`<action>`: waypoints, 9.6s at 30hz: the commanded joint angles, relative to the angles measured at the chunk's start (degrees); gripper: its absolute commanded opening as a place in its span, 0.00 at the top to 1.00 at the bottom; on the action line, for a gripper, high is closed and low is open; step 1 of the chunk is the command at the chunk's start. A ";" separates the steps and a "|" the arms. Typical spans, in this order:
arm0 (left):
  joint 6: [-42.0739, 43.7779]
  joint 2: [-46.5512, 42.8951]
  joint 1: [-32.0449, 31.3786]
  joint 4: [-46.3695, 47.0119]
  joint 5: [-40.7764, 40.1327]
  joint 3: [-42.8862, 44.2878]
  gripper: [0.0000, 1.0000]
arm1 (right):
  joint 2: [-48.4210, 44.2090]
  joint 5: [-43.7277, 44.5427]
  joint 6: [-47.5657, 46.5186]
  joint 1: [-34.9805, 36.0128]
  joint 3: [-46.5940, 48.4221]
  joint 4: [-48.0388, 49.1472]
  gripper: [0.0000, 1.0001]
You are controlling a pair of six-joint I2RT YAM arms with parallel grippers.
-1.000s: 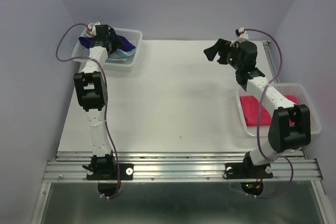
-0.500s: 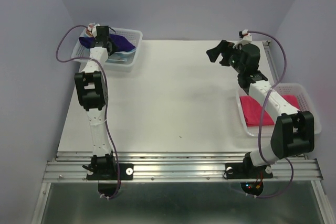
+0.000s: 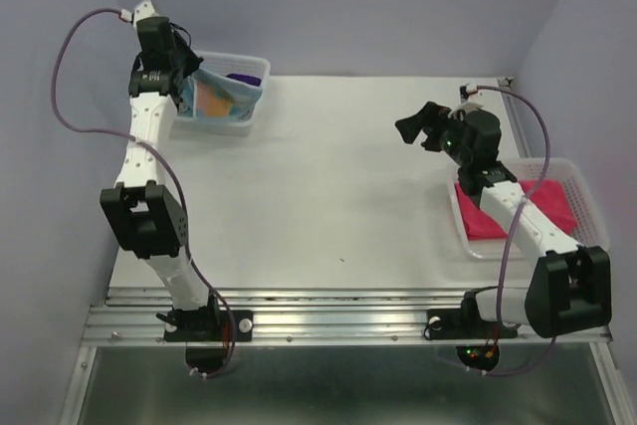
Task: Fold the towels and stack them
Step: Grab crumpled towel, then move the towel to the center of the board, then flatten out the crumpled towel
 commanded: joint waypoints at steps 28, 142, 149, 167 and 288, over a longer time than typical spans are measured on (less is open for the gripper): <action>-4.09 -39.44 -35.97 22.53 11.57 -35.65 0.73 | -39.09 18.11 3.37 0.09 -12.34 -24.35 0.00; -26.16 -37.46 -49.32 12.95 -14.33 -77.36 1.00 | -0.95 20.22 10.65 33.04 -16.22 -29.19 0.47; -25.55 -40.10 -49.32 14.18 -14.15 -77.89 1.00 | -1.30 24.95 12.24 33.04 -15.95 -27.52 0.78; -10.88 -59.79 -49.23 20.68 -14.95 -55.58 1.00 | -23.62 28.91 -0.06 33.04 8.38 -33.84 0.99; -5.94 -45.72 -52.22 15.41 26.78 -18.92 1.00 | -29.08 -7.46 -1.12 6.24 39.50 -38.68 0.99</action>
